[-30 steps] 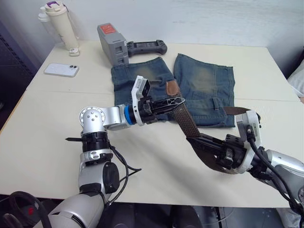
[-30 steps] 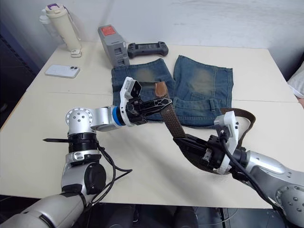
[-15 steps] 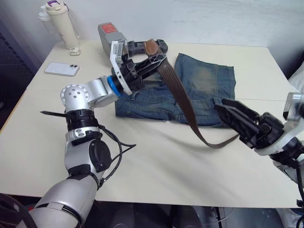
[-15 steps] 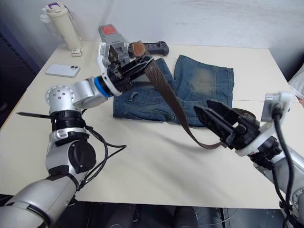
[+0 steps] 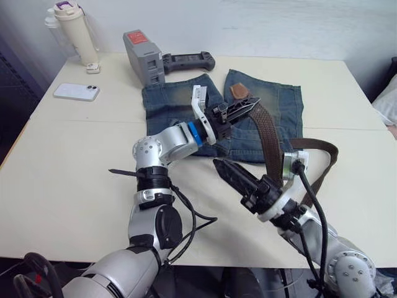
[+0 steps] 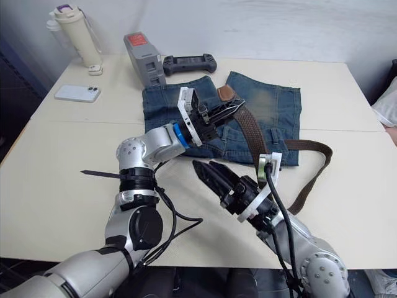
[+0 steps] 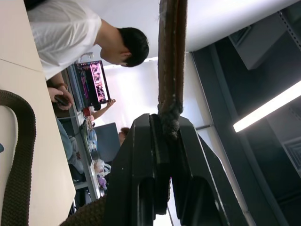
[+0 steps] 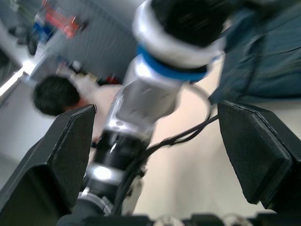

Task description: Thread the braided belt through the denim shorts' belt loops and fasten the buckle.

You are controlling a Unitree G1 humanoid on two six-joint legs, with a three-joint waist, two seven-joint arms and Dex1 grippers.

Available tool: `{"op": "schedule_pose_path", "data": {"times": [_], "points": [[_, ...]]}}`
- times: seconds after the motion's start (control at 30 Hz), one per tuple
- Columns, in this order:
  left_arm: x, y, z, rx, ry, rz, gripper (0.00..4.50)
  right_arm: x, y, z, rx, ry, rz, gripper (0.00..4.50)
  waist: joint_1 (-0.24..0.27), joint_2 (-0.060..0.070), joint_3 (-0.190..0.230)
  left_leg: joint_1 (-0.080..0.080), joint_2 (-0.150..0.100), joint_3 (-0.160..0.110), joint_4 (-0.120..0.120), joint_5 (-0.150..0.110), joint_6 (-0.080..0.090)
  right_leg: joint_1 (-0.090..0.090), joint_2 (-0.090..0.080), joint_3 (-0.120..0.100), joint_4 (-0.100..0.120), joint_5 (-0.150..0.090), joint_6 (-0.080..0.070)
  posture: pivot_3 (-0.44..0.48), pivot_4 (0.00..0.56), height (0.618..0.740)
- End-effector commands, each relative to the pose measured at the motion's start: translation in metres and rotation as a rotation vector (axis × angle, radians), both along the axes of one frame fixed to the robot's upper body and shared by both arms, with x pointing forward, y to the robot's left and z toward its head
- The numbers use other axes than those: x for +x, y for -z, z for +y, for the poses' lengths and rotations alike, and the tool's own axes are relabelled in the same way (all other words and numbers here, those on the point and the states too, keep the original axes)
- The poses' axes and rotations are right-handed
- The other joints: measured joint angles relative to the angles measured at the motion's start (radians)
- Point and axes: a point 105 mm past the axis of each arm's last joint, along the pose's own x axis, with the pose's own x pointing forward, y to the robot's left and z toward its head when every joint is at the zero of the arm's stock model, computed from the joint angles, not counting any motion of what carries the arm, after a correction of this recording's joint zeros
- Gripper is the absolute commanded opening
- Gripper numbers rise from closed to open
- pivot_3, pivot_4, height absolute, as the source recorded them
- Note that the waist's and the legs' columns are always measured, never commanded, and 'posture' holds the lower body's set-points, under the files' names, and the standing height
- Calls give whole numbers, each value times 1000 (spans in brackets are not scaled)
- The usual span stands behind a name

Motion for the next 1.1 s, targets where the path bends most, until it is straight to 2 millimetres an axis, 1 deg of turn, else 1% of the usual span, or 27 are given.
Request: {"op": "schedule_pose_path", "data": {"times": [0.03, 0.1, 0.13, 0.3, 0.37, 0.5, 0.57, 0.67, 0.77, 0.9, 1.1], "points": [[-8, -8, 0, -56, -6, -7, 0, 21, -12, -24, 167, 169, -17, 4405, 0, 0, 0, 0, 0, 0, 0, 0, 0, 0, 0, 0, 0, 0, 0, 0, 150, 740], [-8, -6, 0, -61, -19, 9, 0, 27, -23, -35, 286, 241, -44, 4405, 2, 0, 0, 0, 0, 0, 0, 0, 0, 0, 0, 0, 0, 0, 0, 0, 150, 740], [-9, -5, -1, -63, -25, 22, 0, 30, -27, -37, 312, 264, -52, 4405, 2, 0, 0, 0, 0, 0, 0, 0, 0, 0, 0, 0, 0, 0, 0, 0, 150, 740], [-15, 2, -9, -67, -20, 63, 0, 42, -35, -41, 373, 327, -63, 4405, 2, 0, 0, 0, 0, 0, 0, 0, 0, 0, 0, 0, 0, 0, 0, 0, 150, 740], [-16, 4, -12, -62, -23, 76, 0, 44, -37, -40, 376, 332, -68, 4405, 3, 0, 0, 0, 0, 0, 0, 0, 0, 0, 0, 1, 0, 0, 0, 0, 150, 740], [-18, 6, -17, -57, -22, 93, 0, 47, -37, -36, 381, 326, -56, 4405, 3, 0, 0, 0, 0, 0, 0, 0, 0, 0, 0, 1, 0, 0, 0, 0, 150, 740], [-18, 5, -18, -57, -23, 97, 0, 49, -33, -31, 344, 319, -46, 4405, 2, 0, 0, 0, 0, 0, 0, 0, 0, 0, 0, 1, 0, 0, 0, 0, 150, 740], [-17, 2, -21, -70, -27, 102, 0, 53, -21, -25, 290, 319, -14, 4405, 1, 0, 0, 0, 0, 0, 0, 0, 0, 0, 0, 1, 0, 0, 0, 0, 150, 740], [-16, 4, -23, -76, -30, 123, 0, 61, -15, -29, 328, 358, 8, 4405, 0, 0, 0, 0, 0, 0, 0, 0, 0, 0, 0, 1, 0, 0, 0, 0, 150, 740], [-17, 6, -25, -93, -34, 148, 0, 66, -21, -32, 391, 380, -20, 4405, 0, 0, 0, 0, 0, 0, 0, 0, 0, 0, 0, 1, 0, 0, 0, 0, 150, 740], [-18, 10, -26, -89, -44, 161, 0, 64, -37, -43, 475, 415, -79, 4405, 3, 1, 0, -1, 0, 1, 0, 0, 0, 0, 0, 1, -1, 0, 0, 0, 150, 740]]}}
